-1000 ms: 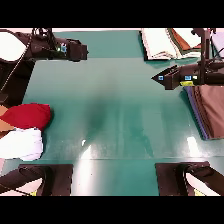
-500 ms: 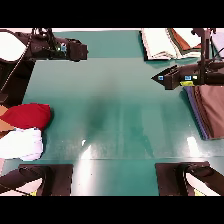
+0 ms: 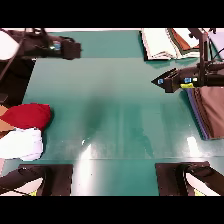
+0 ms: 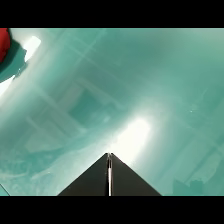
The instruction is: Fold the shirts.
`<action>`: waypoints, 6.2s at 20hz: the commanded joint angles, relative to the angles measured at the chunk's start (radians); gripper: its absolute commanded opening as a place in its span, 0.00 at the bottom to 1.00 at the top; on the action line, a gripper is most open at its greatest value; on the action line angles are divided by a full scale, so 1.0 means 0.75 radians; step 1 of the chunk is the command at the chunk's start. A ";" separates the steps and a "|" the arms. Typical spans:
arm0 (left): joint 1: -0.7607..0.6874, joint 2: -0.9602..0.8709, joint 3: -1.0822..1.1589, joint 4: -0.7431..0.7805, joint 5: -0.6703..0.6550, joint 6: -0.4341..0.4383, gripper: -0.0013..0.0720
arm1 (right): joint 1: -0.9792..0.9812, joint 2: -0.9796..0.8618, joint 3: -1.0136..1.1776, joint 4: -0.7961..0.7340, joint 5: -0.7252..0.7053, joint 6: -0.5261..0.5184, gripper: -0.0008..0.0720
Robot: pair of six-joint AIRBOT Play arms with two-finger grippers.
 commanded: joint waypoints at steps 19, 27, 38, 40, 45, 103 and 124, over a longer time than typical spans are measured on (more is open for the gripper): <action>0.717 0.273 -1.160 0.328 0.161 -0.002 0.85 | 0.001 0.001 0.001 0.000 -0.054 0.000 0.04; 0.697 0.318 -0.826 0.236 -0.152 0.001 0.05 | 0.001 0.001 0.048 0.010 -0.097 0.000 0.04; -0.116 0.405 0.022 0.158 -0.123 -0.077 0.05 | -0.196 -0.002 0.536 -0.002 -0.243 0.000 0.04; -0.252 0.325 0.020 0.157 -0.120 -0.107 0.05 | -0.267 -0.002 0.576 0.001 -0.236 0.000 0.04; -0.574 -0.046 0.020 0.091 -0.087 -0.103 0.06 | -0.369 -0.002 0.609 0.001 -0.160 0.000 0.04; 0.304 -0.004 -0.381 -0.283 -0.021 0.117 0.05 | -0.151 -0.083 -0.370 -0.095 -0.078 0.068 0.04; 0.334 0.469 -0.026 -0.222 -0.509 0.186 0.05 | -0.549 -0.076 0.705 -0.111 0.321 0.112 0.04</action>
